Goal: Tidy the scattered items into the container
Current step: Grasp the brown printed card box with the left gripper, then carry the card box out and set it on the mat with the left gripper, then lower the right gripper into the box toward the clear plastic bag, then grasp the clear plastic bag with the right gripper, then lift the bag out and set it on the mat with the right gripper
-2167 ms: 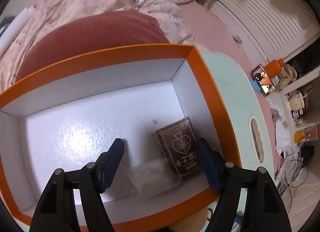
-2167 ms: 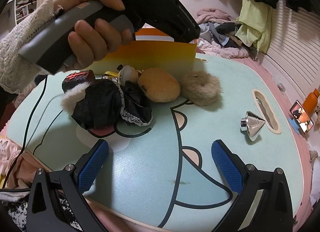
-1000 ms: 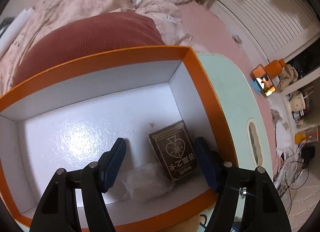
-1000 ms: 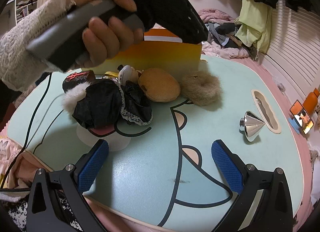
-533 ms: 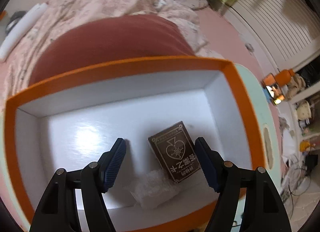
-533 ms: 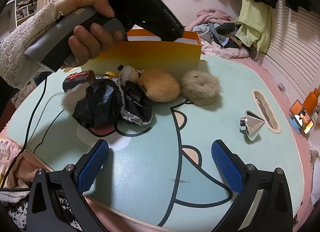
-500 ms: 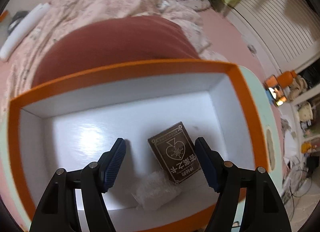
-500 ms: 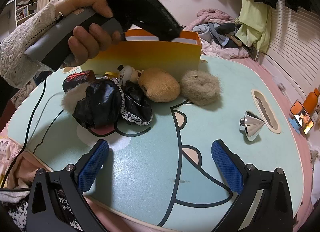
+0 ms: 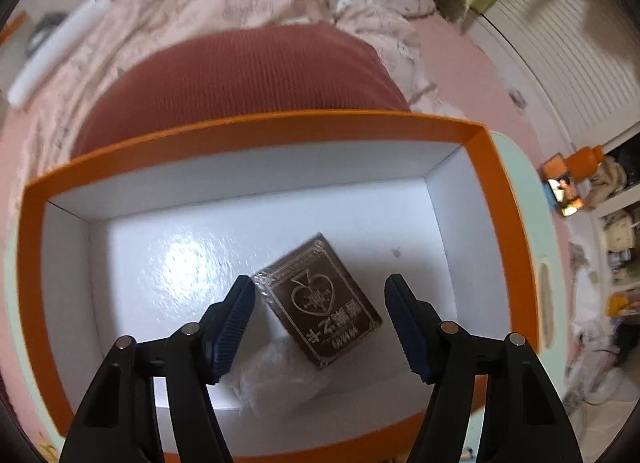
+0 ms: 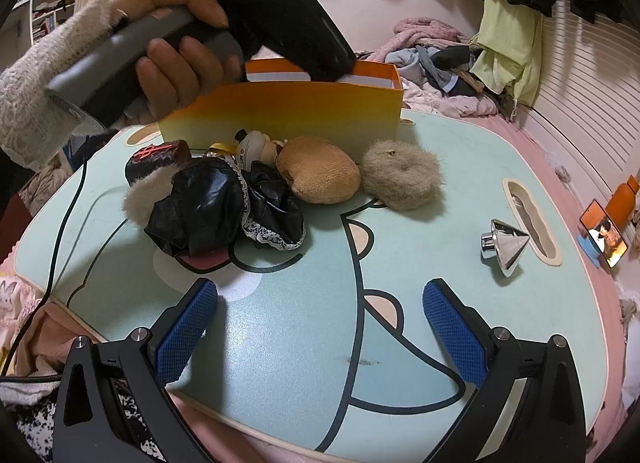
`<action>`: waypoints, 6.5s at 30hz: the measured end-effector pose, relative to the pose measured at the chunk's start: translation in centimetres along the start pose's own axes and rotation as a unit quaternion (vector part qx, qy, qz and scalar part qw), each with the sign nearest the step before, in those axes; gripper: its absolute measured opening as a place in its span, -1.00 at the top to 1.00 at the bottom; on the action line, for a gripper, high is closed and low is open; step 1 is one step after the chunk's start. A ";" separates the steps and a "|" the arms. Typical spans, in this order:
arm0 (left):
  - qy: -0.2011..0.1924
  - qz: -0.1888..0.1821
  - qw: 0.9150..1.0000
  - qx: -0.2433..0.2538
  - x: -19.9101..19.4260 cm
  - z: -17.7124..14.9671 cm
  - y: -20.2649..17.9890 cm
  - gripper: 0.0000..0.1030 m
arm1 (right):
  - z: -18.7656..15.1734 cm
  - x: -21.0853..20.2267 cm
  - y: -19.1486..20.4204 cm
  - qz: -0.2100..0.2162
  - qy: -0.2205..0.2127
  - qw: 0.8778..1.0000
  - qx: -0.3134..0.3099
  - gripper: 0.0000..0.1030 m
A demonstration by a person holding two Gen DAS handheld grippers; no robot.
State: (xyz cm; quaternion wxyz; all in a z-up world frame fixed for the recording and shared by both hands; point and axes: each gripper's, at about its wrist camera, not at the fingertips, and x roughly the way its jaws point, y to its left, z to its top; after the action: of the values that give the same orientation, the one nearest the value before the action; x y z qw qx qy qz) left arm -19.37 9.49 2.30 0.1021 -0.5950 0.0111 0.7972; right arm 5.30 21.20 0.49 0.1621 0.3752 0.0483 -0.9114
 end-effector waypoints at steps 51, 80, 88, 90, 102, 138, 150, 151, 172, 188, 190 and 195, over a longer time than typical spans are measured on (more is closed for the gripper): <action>-0.203 -0.054 0.977 0.041 -10.6 -18.9 6.4 -0.49 | -0.5 -0.5 -1.2 -0.010 -0.001 1.000 0.010 -0.99; -0.241 0.062 0.968 0.030 -6.5 -26.2 7.8 -1.00 | -0.7 -0.5 -1.3 -0.014 0.000 1.000 0.009 -0.99; -0.241 0.061 0.968 0.030 -6.5 -26.3 7.8 -1.00 | -0.6 -0.8 -1.5 -0.022 0.004 1.000 0.008 -0.99; -0.242 0.061 0.968 0.030 -6.5 -26.2 7.8 -1.00 | -0.2 -1.1 -1.7 -0.041 0.002 0.999 0.007 -0.99; -0.243 0.060 0.968 0.031 -6.5 -26.2 7.6 -1.00 | 11.8 -3.1 1.0 -0.024 -0.033 0.999 -0.005 -0.99; -0.248 0.056 0.967 0.034 -6.3 -25.7 7.7 -1.00 | 19.6 10.5 5.8 0.103 0.231 0.966 0.062 -0.58; -0.251 0.053 0.966 0.035 -6.2 -25.3 7.6 -1.00 | 17.2 14.7 5.9 0.069 0.321 0.943 0.065 0.32; -0.252 0.053 0.966 0.035 -6.2 -25.3 7.6 -1.00 | 17.1 14.7 5.8 0.076 0.326 0.940 0.070 0.44; -0.253 0.053 0.965 0.035 -6.0 -25.4 7.8 -1.00 | 13.9 -0.1 -0.1 0.122 0.124 0.982 0.074 0.45; -0.275 0.037 0.961 -0.013 -9.4 -22.7 9.8 -1.00 | 3.4 -1.3 -3.0 -0.054 0.001 0.996 0.065 -0.59; -0.275 0.066 0.959 -0.022 -10.3 -20.4 10.1 -1.00 | 3.6 -1.9 -2.2 -0.041 -0.009 0.997 0.064 -0.59; -0.217 0.083 0.972 -0.026 -8.8 -15.2 10.7 -1.00 | 4.4 -2.5 0.7 -0.099 -0.022 0.994 0.028 -0.59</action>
State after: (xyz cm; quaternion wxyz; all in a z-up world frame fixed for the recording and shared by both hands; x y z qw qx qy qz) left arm -4.52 -4.46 5.13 0.0202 -0.4070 0.0171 0.9130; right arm 4.24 20.29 5.42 0.0619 0.3529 0.0557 -0.9320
